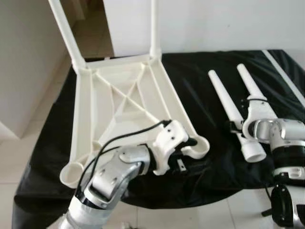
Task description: Building children table
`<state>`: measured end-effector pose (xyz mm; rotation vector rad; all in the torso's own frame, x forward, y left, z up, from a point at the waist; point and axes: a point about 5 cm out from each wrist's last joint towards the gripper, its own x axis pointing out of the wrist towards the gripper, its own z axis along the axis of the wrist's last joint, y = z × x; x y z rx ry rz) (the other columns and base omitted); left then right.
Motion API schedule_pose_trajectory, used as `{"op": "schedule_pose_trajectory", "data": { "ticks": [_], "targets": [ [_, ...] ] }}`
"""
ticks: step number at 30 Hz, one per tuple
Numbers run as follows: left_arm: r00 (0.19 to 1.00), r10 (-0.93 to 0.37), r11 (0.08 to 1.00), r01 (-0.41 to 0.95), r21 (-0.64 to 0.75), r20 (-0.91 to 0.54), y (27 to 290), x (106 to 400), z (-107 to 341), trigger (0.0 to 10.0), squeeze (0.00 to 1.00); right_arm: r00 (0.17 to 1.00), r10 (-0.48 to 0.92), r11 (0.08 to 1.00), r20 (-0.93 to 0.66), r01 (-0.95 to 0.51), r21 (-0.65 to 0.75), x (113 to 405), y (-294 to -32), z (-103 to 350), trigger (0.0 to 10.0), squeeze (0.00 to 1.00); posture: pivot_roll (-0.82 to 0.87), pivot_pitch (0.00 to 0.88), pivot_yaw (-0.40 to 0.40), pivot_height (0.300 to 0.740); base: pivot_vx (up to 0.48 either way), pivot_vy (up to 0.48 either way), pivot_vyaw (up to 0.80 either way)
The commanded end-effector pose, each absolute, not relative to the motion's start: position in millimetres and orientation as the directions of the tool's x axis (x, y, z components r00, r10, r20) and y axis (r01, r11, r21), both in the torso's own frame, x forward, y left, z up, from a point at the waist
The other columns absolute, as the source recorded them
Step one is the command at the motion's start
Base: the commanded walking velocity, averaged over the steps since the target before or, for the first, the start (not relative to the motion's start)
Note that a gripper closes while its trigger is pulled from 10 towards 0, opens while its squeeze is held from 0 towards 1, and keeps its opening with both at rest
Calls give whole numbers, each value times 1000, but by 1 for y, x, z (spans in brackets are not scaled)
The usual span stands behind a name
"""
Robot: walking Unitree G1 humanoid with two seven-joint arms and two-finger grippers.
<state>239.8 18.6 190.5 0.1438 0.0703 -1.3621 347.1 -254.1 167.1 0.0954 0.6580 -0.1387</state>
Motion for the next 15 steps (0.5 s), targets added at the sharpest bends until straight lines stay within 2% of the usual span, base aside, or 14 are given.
{"op": "schedule_pose_trajectory", "data": {
  "ticks": [1, 3, 4, 6, 7, 14, 15],
  "targets": [
    [260, -957, 252, 965, 73, -132, 19, 244, 193, 10000, 0, 705, -73, 982, -706, 174, 72, 340, -254, 146, 4588, 0, -44, 94, 2, 740, 0, 0, 0],
    [262, -956, 254, 964, 75, -130, 19, 244, 193, 10000, 0, 693, -66, 981, -718, 176, 80, 339, -253, 144, 4588, 0, -44, 94, 2, 740, 0, 0, 0],
    [263, -956, 254, 964, 76, -130, 19, 244, 193, 10000, 0, 685, -62, 981, -726, 176, 83, 339, -253, 143, 3451, 0, -44, 94, 2, 740, 0, 0, 0],
    [267, -955, 259, 963, 76, -128, 19, 245, 194, 10000, 0, 666, -59, 976, -744, 196, 98, 338, -254, 139, 3451, 0, -46, 91, 1, 740, 0, 0, 0],
    [271, -954, 264, 962, 76, -124, 18, 246, 195, 10000, 0, 644, -54, 970, -763, 216, 114, 337, -255, 135, 1608, 0, -47, 89, 1, 740, 0, 0, 0],
    [284, -952, 276, 958, 79, -116, 18, 249, 197, 10000, 0, 618, -18, 959, -786, 234, 162, 337, -253, 129, 1882, 0, -48, 88, 0, 740, 0, 0, 0],
    [286, -951, 279, 957, 80, -114, 18, 249, 197, 10000, 0, 628, -12, 961, -778, 223, 165, 339, -252, 130, 0, 0, -48, 88, -1, 740, 0, 0, 0]
  ]
}}
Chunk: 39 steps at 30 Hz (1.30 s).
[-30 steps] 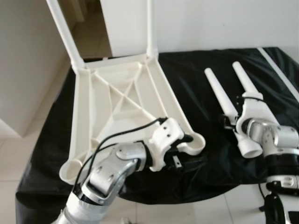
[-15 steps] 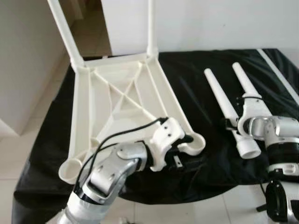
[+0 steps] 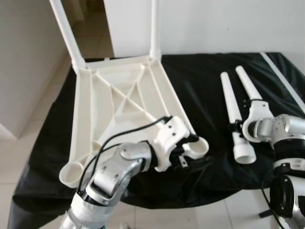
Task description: Building children table
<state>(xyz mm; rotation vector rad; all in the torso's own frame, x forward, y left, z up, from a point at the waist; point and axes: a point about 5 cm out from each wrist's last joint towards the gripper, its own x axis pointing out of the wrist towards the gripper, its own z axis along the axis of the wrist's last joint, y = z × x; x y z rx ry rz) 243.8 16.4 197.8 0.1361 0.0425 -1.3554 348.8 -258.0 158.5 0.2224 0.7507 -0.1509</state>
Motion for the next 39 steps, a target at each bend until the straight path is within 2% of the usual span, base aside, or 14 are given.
{"op": "schedule_pose_trajectory", "data": {
  "ticks": [1, 5, 6, 7, 8, 12, 15, 18, 22, 26, 29, 31, 34, 39],
  "targets": [
    [295, -949, 287, 955, 80, -111, 18, 251, 198, 10000, 0, 656, -9, 965, -754, 205, 166, 342, -249, 134, 0, 0, -48, 86, -1, 740, 0, 0, 0],
    [325, -940, 318, 945, 76, -103, 18, 255, 199, 10000, 0, 755, 14, 972, -656, 143, 185, 351, -243, 149, 0, 0, -46, 82, -3, 740, 0, 0, 0],
    [344, -934, 339, 938, 65, -96, 18, 259, 200, 10000, 0, 818, 1, 974, -575, 129, 185, 356, -242, 158, 1020, 0, -44, 71, -4, 740, 0, 0, 0],
    [367, -927, 363, 930, 56, -82, 19, 262, 203, 10000, 0, 883, -22, 977, -469, 118, 176, 360, -241, 169, 9608, 0, -40, 66, -4, 740, 0, 0, 0],
    [380, -922, 377, 925, 49, -71, 19, 265, 206, 10000, 0, 912, -32, 979, -408, 112, 172, 362, -240, 176, 10000, 0, -39, 63, -4, 740, 0, 0, 0],
    [411, -911, 409, 911, 49, -37, 21, 270, 211, 10000, 0, 942, -41, 980, -333, 102, 168, 365, -237, 186, 10000, 0, -37, 60, -4, 740, 0, 0, 0],
    [506, -863, 506, 862, 25, 9, 26, 284, 218, 10000, 0, 971, -54, 991, -235, 81, 104, 364, -232, 191, 10000, 0, -36, 51, -3, 740, 0, 0, 0],
    [567, -823, 567, 824, -24, 34, 31, 295, 220, 10000, 0, 973, -4, 991, -231, 34, 127, 362, -223, 186, 10000, 0, -35, 39, -1, 740, 0, 0, 0],
    [732, -681, 732, 681, -36, 13, 47, 325, 219, 10000, 0, 995, 52, 976, -89, -31, 214, 358, -201, 187, 10000, 0, -35, 22, 5, 740, 0, 0, 0],
    [762, -647, 762, 647, 9, 9, 49, 331, 218, 10000, 0, 997, 79, 972, -22, -72, 223, 356, -195, 190, 10000, 0, -29, 17, 7, 740, 0, 0, 0],
    [844, -534, 841, 536, 70, -41, 52, 353, 215, 10000, 0, 981, 163, 928, 107, -190, 322, 343, -177, 197, 10000, 0, -30, 11, 14, 740, 0, 0, 0],
    [844, -534, 841, 536, 70, -41, 52, 353, 215, 10000, 0, 981, 163, 928, 107, -190, 322, 343, -177, 197, 10000, 0, -30, 11, 14, 740, 0, 0, 0],
    [883, -467, 878, 468, 96, -34, 52, 374, 225, 10000, 0, 936, 284, 857, 208, -345, 382, 330, -160, 203, 10000, 0, -40, 4, 26, 740, 0, 0, 0],
    [887, -461, 884, 461, 79, -13, 49, 384, 238, 10000, 0, 899, 341, 837, 275, -423, 348, 323, -152, 210, 10000, 0, -50, 0, 35, 740, 0, 0, 0]
  ]
}}
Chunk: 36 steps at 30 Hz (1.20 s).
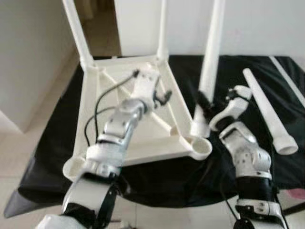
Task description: Building children table
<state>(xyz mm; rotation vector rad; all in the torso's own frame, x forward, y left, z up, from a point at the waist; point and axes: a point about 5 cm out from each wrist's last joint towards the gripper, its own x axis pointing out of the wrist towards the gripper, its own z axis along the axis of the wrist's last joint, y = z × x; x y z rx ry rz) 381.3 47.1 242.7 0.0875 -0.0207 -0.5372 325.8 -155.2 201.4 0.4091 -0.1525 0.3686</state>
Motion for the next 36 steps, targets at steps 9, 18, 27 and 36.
{"op": "schedule_pose_trajectory", "data": {
  "ticks": [9, 18, 27, 36],
  "targets": [
    [879, -476, 875, 469, 120, 39, 39, 398, 264, 10000, 0, 830, 445, 804, 337, -536, 258, 313, -135, 219, 10000, 0, -57, 0, 41, 740, 0, 0, 0],
    [865, -494, 858, 467, 212, 95, 26, 401, 283, 10000, 0, 804, 490, 770, 338, -581, 263, 314, -124, 220, 10000, 0, -56, 0, 41, 740, 0, 0, 0],
    [730, -654, 756, 639, 142, 196, 3, 395, 323, 10000, 0, 791, 517, 751, 328, -603, 270, 314, -108, 212, 10000, 0, -53, 0, 46, 740, 0, 0, 0],
    [612, -746, 661, 728, 181, 263, -23, 380, 351, 10000, 0, 792, 516, 752, 326, -601, 271, 318, -104, 211, 10000, 0, -65, 0, 54, 740, 0, 0, 0]
  ]
}}
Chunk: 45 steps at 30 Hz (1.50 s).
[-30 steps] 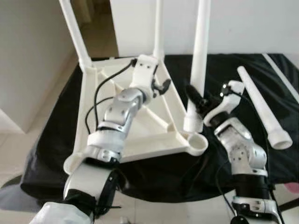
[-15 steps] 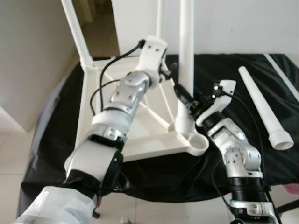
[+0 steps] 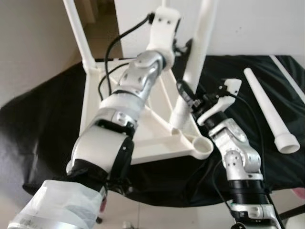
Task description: Building children table
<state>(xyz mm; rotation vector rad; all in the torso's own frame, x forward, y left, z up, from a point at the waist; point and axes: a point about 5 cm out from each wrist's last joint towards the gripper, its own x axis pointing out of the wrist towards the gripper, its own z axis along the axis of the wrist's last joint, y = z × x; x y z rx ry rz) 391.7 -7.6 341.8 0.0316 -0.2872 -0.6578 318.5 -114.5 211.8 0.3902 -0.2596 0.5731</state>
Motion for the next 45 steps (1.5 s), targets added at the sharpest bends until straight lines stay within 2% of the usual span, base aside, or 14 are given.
{"op": "schedule_pose_trajectory", "data": {
  "ticks": [1, 7, 21, 25, 26, 27, 30, 45],
  "targets": [
    [598, -755, 649, 738, 183, 270, -25, 378, 353, 10000, 0, 793, 515, 752, 326, -600, 271, 318, -104, 211, 10000, 0, -66, 0, 55, 740, 0, 0, 0],
    [566, -776, 624, 751, 213, 278, -33, 374, 357, 10000, 0, 794, 508, 756, 333, -596, 270, 318, -104, 210, 10000, 0, -71, 0, 56, 740, 0, 0, 0],
    [584, -754, 648, 738, 188, 302, -31, 375, 356, 10000, 0, 799, 490, 767, 348, -585, 264, 318, -107, 212, 10000, 0, -62, 0, 40, 740, 0, 0, 0],
    [635, -702, 691, 717, 93, 321, -21, 381, 340, 10000, 0, 828, 425, 805, 366, -531, 265, 320, -119, 215, 10000, 0, -67, 0, 47, 740, 0, 0, 0],
    [648, -690, 687, 726, 12, 323, -15, 383, 332, 10000, 0, 836, 392, 817, 383, -508, 273, 320, -125, 217, 10000, 0, -65, 0, 46, 740, 0, 0, 0],
    [648, -690, 687, 726, 12, 323, -15, 383, 332, 10000, 0, 836, 392, 817, 383, -508, 273, 320, -125, 217, 10000, 0, -65, 0, 46, 740, 0, 0, 0],
    [654, -677, 665, 740, -100, 337, -7, 383, 317, 10000, 0, 849, 318, 818, 423, -471, 330, 319, -134, 222, 10000, 0, -62, 0, 43, 740, 0, 0, 0],
    [674, -652, 665, 728, -167, 346, 15, 372, 279, 10000, 0, 879, 193, 841, 437, -377, 388, 314, -152, 223, 10000, 0, -63, 10, 39, 740, 0, 0, 0]
  ]
}}
